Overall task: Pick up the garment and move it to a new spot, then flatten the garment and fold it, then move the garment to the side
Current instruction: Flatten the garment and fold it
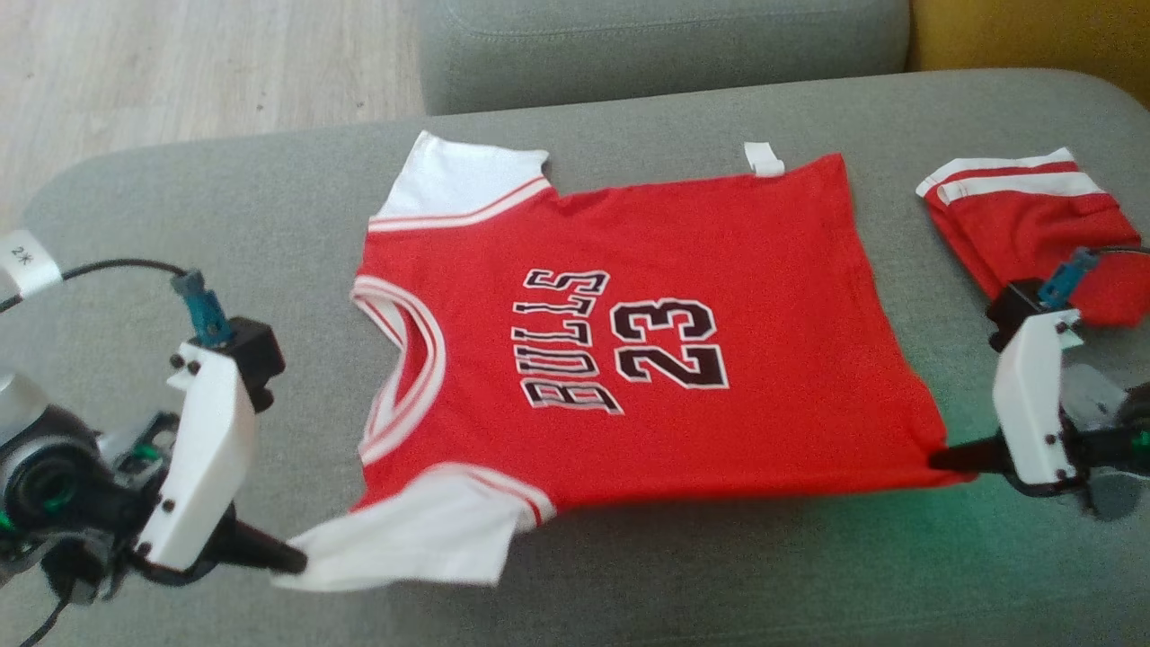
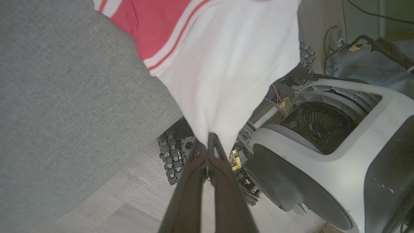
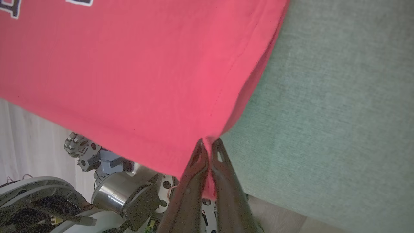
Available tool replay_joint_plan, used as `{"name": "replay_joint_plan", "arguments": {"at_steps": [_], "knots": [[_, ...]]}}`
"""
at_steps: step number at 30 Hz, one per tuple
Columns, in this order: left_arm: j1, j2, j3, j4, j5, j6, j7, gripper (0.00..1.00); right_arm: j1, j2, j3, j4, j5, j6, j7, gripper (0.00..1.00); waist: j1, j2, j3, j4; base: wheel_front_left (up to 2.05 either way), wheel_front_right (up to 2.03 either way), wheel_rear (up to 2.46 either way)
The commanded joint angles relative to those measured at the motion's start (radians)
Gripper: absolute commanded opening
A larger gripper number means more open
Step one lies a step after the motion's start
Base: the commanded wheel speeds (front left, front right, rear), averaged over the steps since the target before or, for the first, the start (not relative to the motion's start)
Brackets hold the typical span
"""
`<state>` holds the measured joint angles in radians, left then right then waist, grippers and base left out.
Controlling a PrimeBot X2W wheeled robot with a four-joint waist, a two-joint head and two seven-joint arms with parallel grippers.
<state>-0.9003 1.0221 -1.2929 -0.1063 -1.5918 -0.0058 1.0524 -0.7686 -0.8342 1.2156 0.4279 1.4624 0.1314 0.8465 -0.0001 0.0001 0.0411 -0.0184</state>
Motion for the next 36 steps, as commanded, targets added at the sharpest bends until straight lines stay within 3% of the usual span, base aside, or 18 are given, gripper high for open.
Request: {"name": "replay_joint_plan", "arguments": {"at_steps": [1,6,10,19,27,29,30,31,32,36], "knots": [[-0.028,0.072,0.055,-0.043,-0.013,0.02,0.015,0.0,-0.003,-0.061,-0.019,-0.019,0.003,-0.001,0.025,0.0,0.0001,-0.0001,0.009,-0.004,0.0,0.0,0.0],[-0.042,0.086,0.07,-0.083,-0.028,0.048,0.02,0.0,-0.009,-0.07,-0.038,-0.033,0.018,-0.001,0.059,0.0,0.0001,-0.0001,0.033,-0.012,0.0,0.0,0.0],[-0.085,0.061,0.097,-0.067,-0.021,0.063,0.02,0.0,-0.043,-0.045,-0.062,-0.028,0.022,-0.001,0.089,0.0,0.0001,-0.0001,0.07,-0.022,0.0,0.0,0.0],[-0.232,-0.083,0.143,0.131,0.04,0.073,0.031,0.0,-0.155,0.054,-0.126,0.094,0.01,-0.001,0.135,0.0,0.0001,-0.0001,0.177,-0.029,0.0,0.0,0.0],[-0.309,-0.204,0.155,0.346,0.077,0.046,0.016,0.0,-0.231,0.176,-0.17,0.259,-0.014,-0.001,0.12,0.0,0.0001,-0.0001,0.241,-0.039,0.0,0.0,0.0],[-0.314,-0.226,0.16,0.39,0.078,0.035,0.001,0.0,-0.243,0.206,-0.178,0.296,-0.019,-0.001,0.11,0.15,0.0001,-0.0001,0.247,-0.041,0.0,0.0,0.0],[-0.317,-0.235,0.162,0.41,0.088,0.027,-0.015,0.0,-0.248,0.22,-0.182,0.312,-0.022,-0.001,0.102,0.35,0.0001,-0.0001,0.249,-0.043,0.0,0.0,0.0],[-0.318,-0.243,0.164,0.43,0.099,0.02,-0.036,0.4,-0.253,0.233,-0.187,0.325,-0.026,-0.001,0.09,0.61,0.0001,-0.0001,0.249,-0.044,0.0,0.0,0.0],[-0.316,-0.252,0.166,0.45,0.105,0.011,-0.054,1.0,-0.256,0.244,-0.191,0.339,-0.03,-0.001,0.079,1.0,0.0001,-0.0001,0.249,-0.045,0.0,0.0,0.0],[-0.302,-0.283,0.188,0.524,0.128,-0.036,-0.164,1.0,-0.254,0.271,-0.206,0.379,-0.037,-0.001,0.043,1.0,0.0001,-0.0001,0.228,-0.047,0.0,0.0,0.0]]}}
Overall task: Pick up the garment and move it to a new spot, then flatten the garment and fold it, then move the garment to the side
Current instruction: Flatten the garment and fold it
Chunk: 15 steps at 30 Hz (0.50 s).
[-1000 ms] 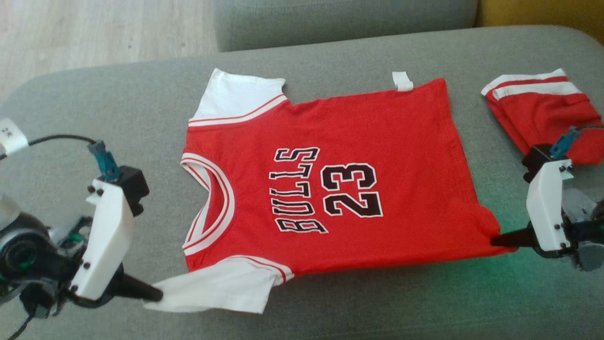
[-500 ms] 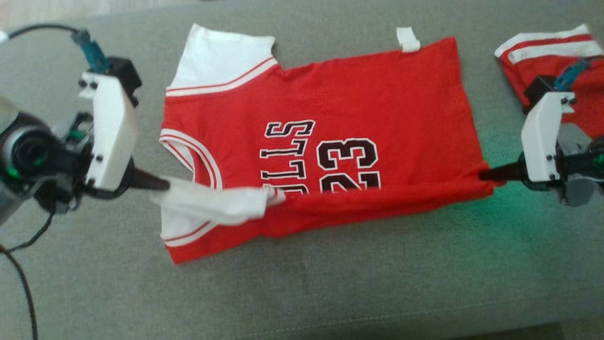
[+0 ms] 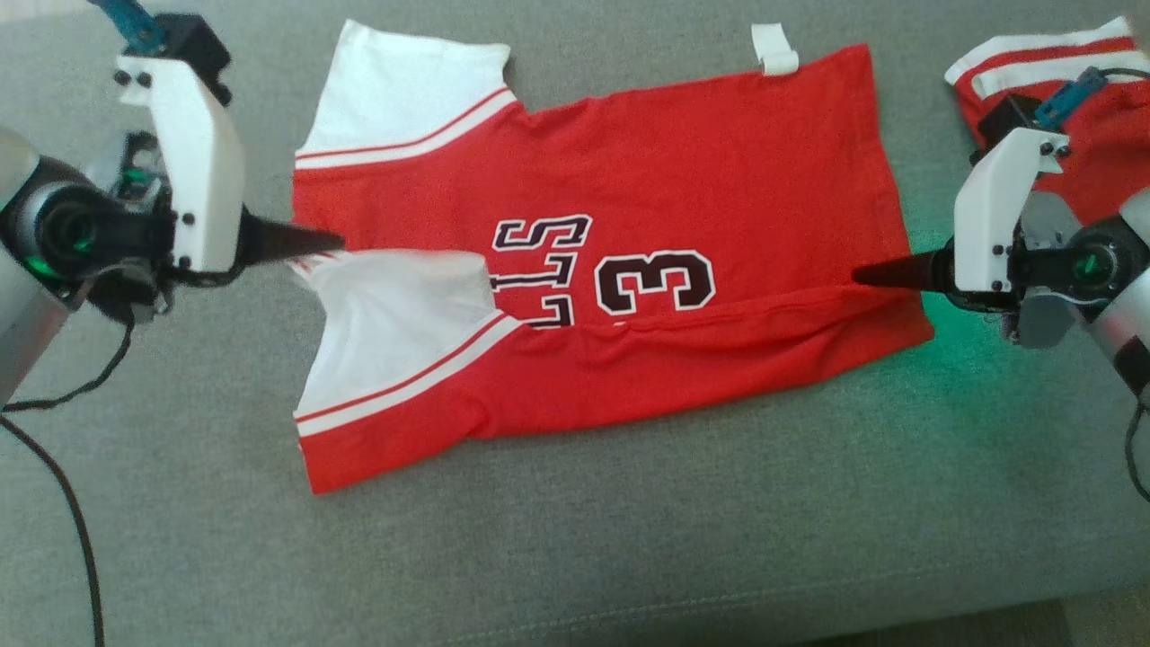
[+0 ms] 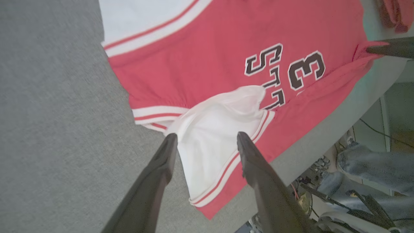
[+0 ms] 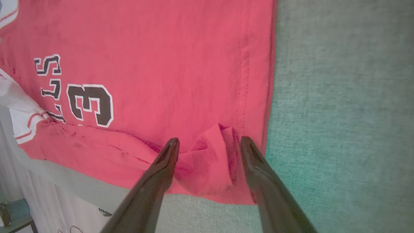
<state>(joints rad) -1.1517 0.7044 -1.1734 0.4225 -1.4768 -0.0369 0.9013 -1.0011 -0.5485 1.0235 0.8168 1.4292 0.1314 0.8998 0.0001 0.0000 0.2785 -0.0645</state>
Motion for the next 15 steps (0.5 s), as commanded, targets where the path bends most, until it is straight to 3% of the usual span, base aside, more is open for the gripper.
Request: {"name": "replay_joint_plan", "arguments": {"at_steps": [1,5,9,12,13,15], "knots": [[-0.036,0.017,0.084,0.036,0.033,-0.042,-0.102,1.0,-0.01,-0.018,-0.034,-0.008,-0.004,-0.001,-0.06,1.0,-0.0001,0.0,-0.04,0.003,0.0,0.0,0.0],[-0.014,0.006,0.102,0.058,0.08,-0.069,-0.249,1.0,0.031,-0.035,-0.081,-0.065,-0.006,-0.001,-0.214,1.0,-0.0001,0.0,-0.088,0.01,0.0,0.0,0.0],[0.023,0.005,0.13,0.043,0.169,-0.07,-0.485,1.0,0.102,-0.069,-0.137,-0.17,-0.055,-0.001,-0.495,1.0,-0.0001,0.0,-0.134,0.02,0.0,0.0,0.0],[0.068,0.018,0.142,0.014,0.277,-0.008,-0.696,1.0,0.169,-0.09,-0.187,-0.239,-0.121,-0.001,-0.75,1.0,-0.0001,0.0,-0.163,0.026,0.0,0.0,0.0],[0.068,0.018,0.142,0.014,0.277,-0.008,-0.696,1.0,0.169,-0.09,-0.187,-0.239,-0.121,-0.001,-0.75,1.0,-0.0001,0.0,-0.163,0.026,0.0,0.0,0.0],[0.111,0.028,0.157,-0.019,0.336,0.06,-0.838,1.0,0.206,-0.103,-0.225,-0.25,-0.212,-0.001,-0.955,1.0,-0.0001,0.0,-0.181,0.028,0.0,0.0,0.0]]}}
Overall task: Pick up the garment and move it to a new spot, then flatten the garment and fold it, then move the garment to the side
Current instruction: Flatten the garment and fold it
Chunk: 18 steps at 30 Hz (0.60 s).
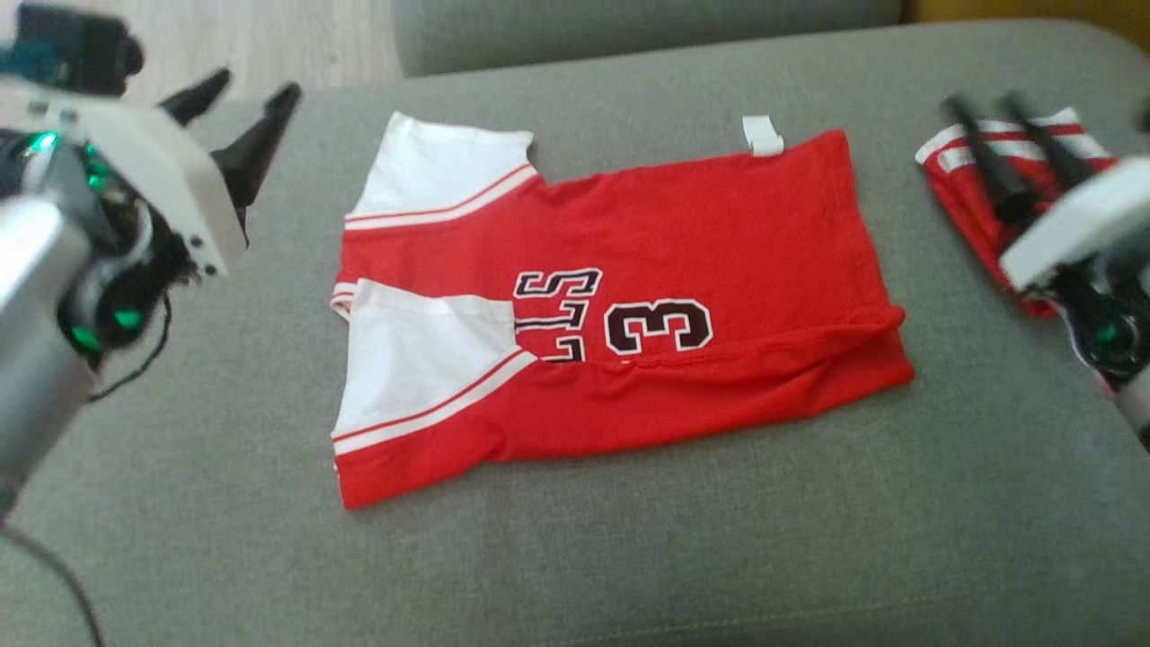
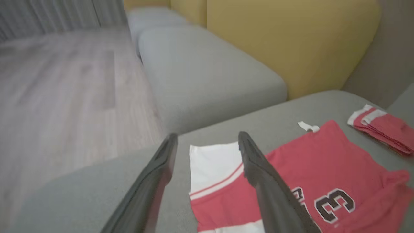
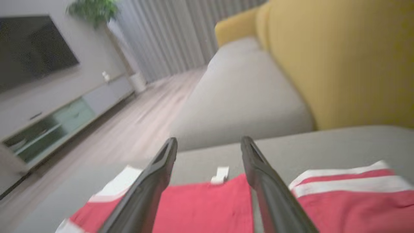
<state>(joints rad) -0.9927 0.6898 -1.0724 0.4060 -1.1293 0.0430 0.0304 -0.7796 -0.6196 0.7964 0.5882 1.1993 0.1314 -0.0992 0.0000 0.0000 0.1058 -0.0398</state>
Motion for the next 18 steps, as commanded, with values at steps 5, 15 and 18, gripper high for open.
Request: {"name": "replay_joint_plan", "arguments": {"at_steps": [5,15,18], "knots": [[0.108,0.07,0.08,-0.119,0.082,0.159,-0.232,1.0,0.124,0.018,-0.116,-0.007,-0.131,-0.001,-0.155,1.0,0.0,0.0,-0.039,0.008,0.0,0.0,0.0],[0.536,-0.006,0.344,-0.342,0.229,0.376,-0.292,1.0,0.525,0.244,-0.572,-0.149,-0.62,-0.001,-0.161,1.0,0.0,0.0,-0.033,0.017,0.0,0.0,0.0],[0.631,-0.039,0.385,-0.356,0.268,0.368,-0.292,1.0,0.586,0.296,-0.618,-0.16,-0.714,-0.001,-0.108,1.0,0.0,0.0,-0.025,0.021,0.0,0.0,0.0]]}}
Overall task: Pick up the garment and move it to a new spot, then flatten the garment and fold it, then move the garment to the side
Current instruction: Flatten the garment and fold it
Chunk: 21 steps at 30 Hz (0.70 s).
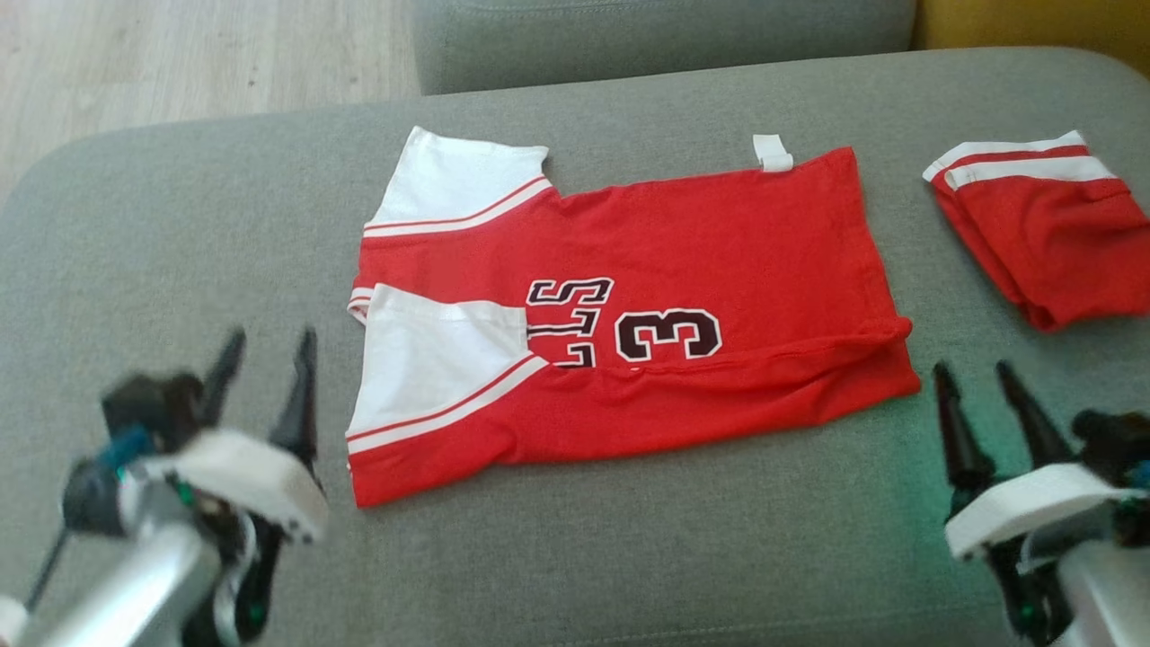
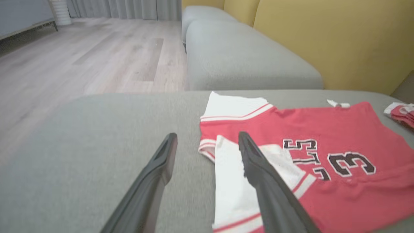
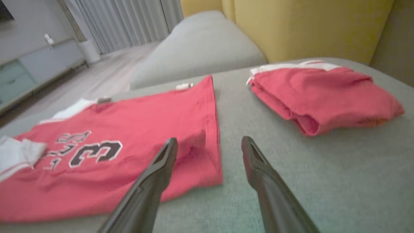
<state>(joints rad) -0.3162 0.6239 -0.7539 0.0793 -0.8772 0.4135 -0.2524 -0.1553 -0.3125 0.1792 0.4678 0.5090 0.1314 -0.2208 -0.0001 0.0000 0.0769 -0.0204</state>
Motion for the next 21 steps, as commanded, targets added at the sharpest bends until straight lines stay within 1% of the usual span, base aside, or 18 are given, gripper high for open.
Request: {"name": "replay_joint_plan", "arguments": {"at_steps": [1,4,7,9,10,13,16,18,21], "knots": [[-0.025,0.017,0.074,-0.028,0.028,-0.007,-0.009,1.0,-0.029,0.0,-0.01,-0.043,-0.053,-0.001,0.041,1.0,0.0001,0.0,0.006,0.003,0.0,0.0,0.0],[0.019,-0.007,0.087,-0.013,0.043,-0.024,-0.009,1.0,-0.023,0.025,-0.038,-0.052,-0.126,-0.001,0.111,1.0,0.0001,0.0,0.013,0.008,0.0,0.0,0.0],[0.038,-0.02,0.053,0.028,0.034,-0.06,0.013,1.0,-0.037,0.048,-0.059,-0.041,-0.176,-0.001,0.172,1.0,0.0001,0.0,0.02,0.013,0.0,0.0,0.0],[0.03,-0.036,0.026,0.064,0.023,-0.087,0.049,1.0,-0.058,0.058,-0.066,-0.025,-0.2,-0.001,0.208,1.0,0.0001,0.0,0.029,0.018,0.0,0.0,0.0],[0.015,-0.055,0.002,0.1,0.015,-0.11,0.082,1.0,-0.081,0.064,-0.062,0.001,-0.216,-0.001,0.246,1.0,0.0001,0.0,0.039,0.022,0.0,0.0,0.0],[-0.015,-0.085,-0.033,0.157,0.006,-0.148,0.134,1.0,-0.117,0.065,-0.062,0.05,-0.242,-0.001,0.291,1.0,0.0001,0.0,0.055,0.028,0.0,0.0,0.0],[-0.042,-0.111,-0.063,0.209,-0.005,-0.182,0.186,1.0,-0.144,0.07,-0.062,0.087,-0.252,-0.001,0.31,1.0,0.0001,0.0,0.065,0.032,0.0,0.0,0.0],[-0.057,-0.122,-0.077,0.243,-0.01,-0.192,0.22,1.0,-0.158,0.074,-0.058,0.112,-0.252,-0.001,0.319,1.0,0.0001,0.0,0.07,0.033,0.0,0.0,0.0],[-0.074,-0.133,-0.085,0.284,-0.018,-0.186,0.258,1.0,-0.174,0.081,-0.046,0.141,-0.253,-0.001,0.332,1.0,0.0001,0.0,0.077,0.032,0.0,0.0,0.0]]}}
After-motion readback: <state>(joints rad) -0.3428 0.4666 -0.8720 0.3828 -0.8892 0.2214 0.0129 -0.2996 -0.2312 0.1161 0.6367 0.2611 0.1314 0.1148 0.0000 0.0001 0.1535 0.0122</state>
